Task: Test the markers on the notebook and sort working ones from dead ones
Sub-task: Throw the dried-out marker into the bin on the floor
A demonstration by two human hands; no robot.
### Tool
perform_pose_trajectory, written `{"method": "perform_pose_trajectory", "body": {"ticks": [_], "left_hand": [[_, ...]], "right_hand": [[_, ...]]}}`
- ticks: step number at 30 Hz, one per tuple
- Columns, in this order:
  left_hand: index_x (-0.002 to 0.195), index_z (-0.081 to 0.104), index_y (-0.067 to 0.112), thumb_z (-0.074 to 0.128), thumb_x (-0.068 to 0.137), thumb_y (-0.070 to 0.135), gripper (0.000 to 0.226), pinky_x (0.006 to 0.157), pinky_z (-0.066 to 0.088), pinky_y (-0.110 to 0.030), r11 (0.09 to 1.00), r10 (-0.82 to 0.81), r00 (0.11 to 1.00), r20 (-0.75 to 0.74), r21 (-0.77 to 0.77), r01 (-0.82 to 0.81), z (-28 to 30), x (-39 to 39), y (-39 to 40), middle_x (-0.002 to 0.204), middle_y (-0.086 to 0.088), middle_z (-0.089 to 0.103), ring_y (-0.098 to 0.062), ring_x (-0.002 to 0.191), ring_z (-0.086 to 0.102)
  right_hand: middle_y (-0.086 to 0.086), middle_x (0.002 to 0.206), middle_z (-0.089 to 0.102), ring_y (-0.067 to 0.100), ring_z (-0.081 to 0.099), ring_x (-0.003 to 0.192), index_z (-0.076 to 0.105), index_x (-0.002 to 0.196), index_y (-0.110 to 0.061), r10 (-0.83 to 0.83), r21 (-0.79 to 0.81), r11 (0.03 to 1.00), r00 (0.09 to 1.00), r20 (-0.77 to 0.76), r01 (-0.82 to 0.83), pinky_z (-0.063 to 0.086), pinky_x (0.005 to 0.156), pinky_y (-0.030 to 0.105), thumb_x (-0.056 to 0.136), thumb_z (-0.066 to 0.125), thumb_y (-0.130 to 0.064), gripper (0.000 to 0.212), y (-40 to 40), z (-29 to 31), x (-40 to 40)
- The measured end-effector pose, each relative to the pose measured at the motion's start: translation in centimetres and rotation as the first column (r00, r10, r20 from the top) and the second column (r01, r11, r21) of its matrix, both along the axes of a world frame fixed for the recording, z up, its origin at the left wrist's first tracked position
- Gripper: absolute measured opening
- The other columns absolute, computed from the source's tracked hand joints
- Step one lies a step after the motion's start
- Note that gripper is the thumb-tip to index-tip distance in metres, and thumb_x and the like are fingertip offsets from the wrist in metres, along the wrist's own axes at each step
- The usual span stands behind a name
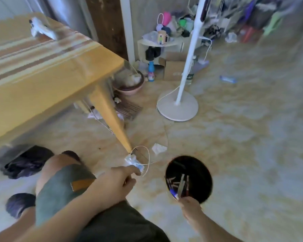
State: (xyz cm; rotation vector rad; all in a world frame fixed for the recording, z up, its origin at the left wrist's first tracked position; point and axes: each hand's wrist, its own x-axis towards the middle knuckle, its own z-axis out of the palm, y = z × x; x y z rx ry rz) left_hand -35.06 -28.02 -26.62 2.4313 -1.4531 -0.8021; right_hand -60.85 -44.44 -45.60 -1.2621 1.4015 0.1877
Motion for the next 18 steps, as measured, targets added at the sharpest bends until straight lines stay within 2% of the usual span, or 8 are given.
{"method": "perform_pose_trajectory", "body": {"ticks": [2, 4, 5, 7, 10, 14, 15, 18], "left_hand": [[0.109, 0.062, 0.047, 0.055, 0.097, 0.041, 0.015, 0.078, 0.053, -0.026, 0.997, 0.078, 0.997, -0.026, 0.021, -0.078, 0.3, 0.5, 0.9, 0.083, 0.019, 0.065, 0.000, 0.079, 0.061], [0.103, 0.064, 0.048, 0.055, 0.096, 0.044, 0.012, 0.079, 0.053, -0.026, 0.993, 0.100, 0.995, -0.016, 0.072, -0.099, 0.1, 0.9, 1.3, 0.085, 0.021, 0.067, 0.001, 0.080, 0.062], [0.104, 0.064, 0.047, 0.055, 0.096, 0.043, 0.012, 0.079, 0.053, -0.026, 0.993, 0.090, 0.996, -0.011, 0.082, -0.089, 0.0, 0.9, 1.2, 0.086, 0.020, 0.067, 0.000, 0.080, 0.062], [0.108, 0.065, 0.045, 0.054, 0.096, 0.043, 0.016, 0.079, 0.054, -0.027, 0.994, 0.063, 0.998, -0.011, 0.091, -0.062, 0.0, 0.6, 0.6, 0.088, 0.018, 0.067, -0.002, 0.080, 0.062], [0.113, 0.065, 0.043, 0.050, 0.097, 0.043, 0.022, 0.082, 0.056, -0.032, 0.993, 0.031, 1.000, -0.002, 0.115, -0.031, 0.0, 0.2, 0.4, 0.094, 0.017, 0.067, -0.004, 0.085, 0.063], [0.115, 0.067, 0.040, 0.049, 0.098, 0.040, 0.025, 0.080, 0.054, -0.030, 0.997, 0.055, 0.998, 0.008, 0.053, -0.055, 0.6, 0.2, 1.2, 0.095, 0.016, 0.068, -0.005, 0.086, 0.062], [0.116, 0.067, 0.039, 0.049, 0.098, 0.039, 0.025, 0.081, 0.054, -0.031, 0.997, 0.061, 0.998, 0.007, 0.035, -0.062, 0.8, 0.2, 1.5, 0.095, 0.015, 0.068, -0.006, 0.086, 0.062], [0.115, 0.069, 0.036, 0.050, 0.098, 0.038, 0.025, 0.083, 0.055, -0.034, 0.997, 0.072, 0.997, -0.004, -0.023, -0.072, 1.1, 0.3, 2.4, 0.099, 0.011, 0.073, -0.009, 0.088, 0.064]], "right_hand": [[0.003, 0.076, 0.062, 0.014, 0.058, 0.058, 0.064, 0.087, -0.016, -0.140, 0.074, 0.987, 0.990, -0.030, 0.142, 0.049, 0.041, 0.019, 0.079, 0.077, -0.011, 0.016, 0.0, -0.9, -2.2], [0.007, 0.067, 0.061, 0.015, 0.058, 0.044, 0.063, 0.095, -0.010, -0.077, 0.102, 0.992, 0.997, 0.009, 0.076, 0.043, 0.032, 0.022, 0.065, 0.088, -0.007, 0.039, -0.7, -1.7, -3.0], [0.009, 0.062, 0.059, 0.017, 0.055, 0.040, 0.062, 0.101, -0.006, -0.062, 0.053, 0.997, 0.998, 0.014, 0.061, 0.040, 0.031, 0.022, 0.070, 0.087, -0.002, 0.040, -1.2, -1.8, -2.8], [0.013, 0.073, 0.062, 0.024, 0.058, 0.058, 0.063, 0.109, -0.008, -0.092, 0.026, 0.995, 0.996, 0.013, 0.091, 0.043, 0.044, 0.025, 0.090, 0.069, -0.001, 0.021, -2.0, -1.1, -1.6], [0.013, 0.096, 0.062, 0.031, 0.062, 0.083, 0.061, 0.113, -0.015, -0.136, -0.038, 0.990, 0.990, 0.032, 0.138, 0.058, 0.065, 0.041, 0.093, 0.064, 0.003, 0.027, -3.2, 1.2, 2.2], [0.015, 0.081, 0.070, 0.030, 0.065, 0.082, 0.060, 0.118, -0.020, 0.018, -0.087, 0.996, 0.997, 0.070, -0.012, 0.057, 0.083, 0.043, 0.094, 0.062, 0.001, 0.032, -3.0, 2.5, 6.3], [0.014, 0.076, 0.070, 0.028, 0.066, 0.080, 0.060, 0.117, -0.022, 0.054, -0.098, 0.994, 0.994, 0.100, -0.045, 0.056, 0.082, 0.042, 0.094, 0.061, 0.000, 0.032, -2.5, 2.8, 7.4], [0.011, 0.070, 0.061, 0.019, 0.053, 0.059, 0.062, 0.111, -0.022, 0.135, -0.111, 0.987, 0.981, 0.137, -0.120, 0.045, 0.057, 0.032, 0.091, 0.055, 0.001, 0.031, -0.1, 4.7, 10.0]]}}
